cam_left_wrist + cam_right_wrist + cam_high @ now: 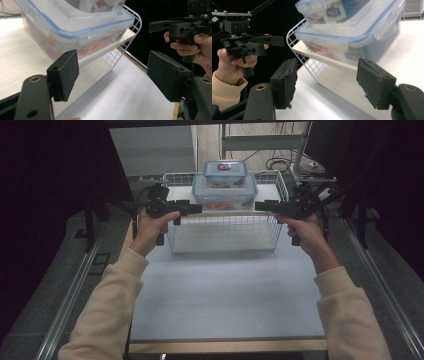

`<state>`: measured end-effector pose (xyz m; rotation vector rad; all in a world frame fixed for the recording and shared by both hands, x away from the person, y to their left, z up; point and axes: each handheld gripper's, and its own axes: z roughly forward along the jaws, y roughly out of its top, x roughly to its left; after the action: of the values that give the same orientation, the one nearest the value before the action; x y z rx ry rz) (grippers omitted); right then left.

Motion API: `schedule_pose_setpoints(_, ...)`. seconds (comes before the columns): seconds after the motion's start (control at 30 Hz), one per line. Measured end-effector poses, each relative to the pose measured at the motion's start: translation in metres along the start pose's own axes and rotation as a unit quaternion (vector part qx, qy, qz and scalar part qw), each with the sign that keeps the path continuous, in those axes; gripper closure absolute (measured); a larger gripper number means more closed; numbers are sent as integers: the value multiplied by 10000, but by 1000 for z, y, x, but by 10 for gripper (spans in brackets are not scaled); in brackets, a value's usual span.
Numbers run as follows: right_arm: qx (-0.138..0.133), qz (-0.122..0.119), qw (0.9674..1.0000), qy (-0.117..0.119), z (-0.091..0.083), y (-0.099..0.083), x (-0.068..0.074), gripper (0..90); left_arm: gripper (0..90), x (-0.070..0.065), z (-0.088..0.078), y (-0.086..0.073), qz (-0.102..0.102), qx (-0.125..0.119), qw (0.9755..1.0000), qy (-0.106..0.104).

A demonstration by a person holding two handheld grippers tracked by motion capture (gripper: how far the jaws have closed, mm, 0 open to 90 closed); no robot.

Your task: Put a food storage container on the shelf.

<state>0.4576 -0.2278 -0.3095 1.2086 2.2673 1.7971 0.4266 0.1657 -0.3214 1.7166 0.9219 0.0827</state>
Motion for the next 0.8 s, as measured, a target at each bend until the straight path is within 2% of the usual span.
schedule_pose_setpoints(0.2, 22, -54, 10000, 23, -7, -23, -3, 326, 252, -7, 2, -22, 179, 122, 9998, -20)
schedule_pose_setpoints(0.37, 73, -110, 9999, 16, -13, -48, -7, 326, 252, -9, 6, -47, 181, 179, 9996, -156)
schedule_pose_setpoints(0.53, 155, -122, 9998, 25, -18, -74, -11, 326, 252, -7, 6, -78, 93, 164, 9995, -261)
schedule_pose_setpoints(0.8, 374, -319, 9987, -136, -21, -120, -12, 319, 254, 0, 6, -133, -75, 310, 9993, -208)
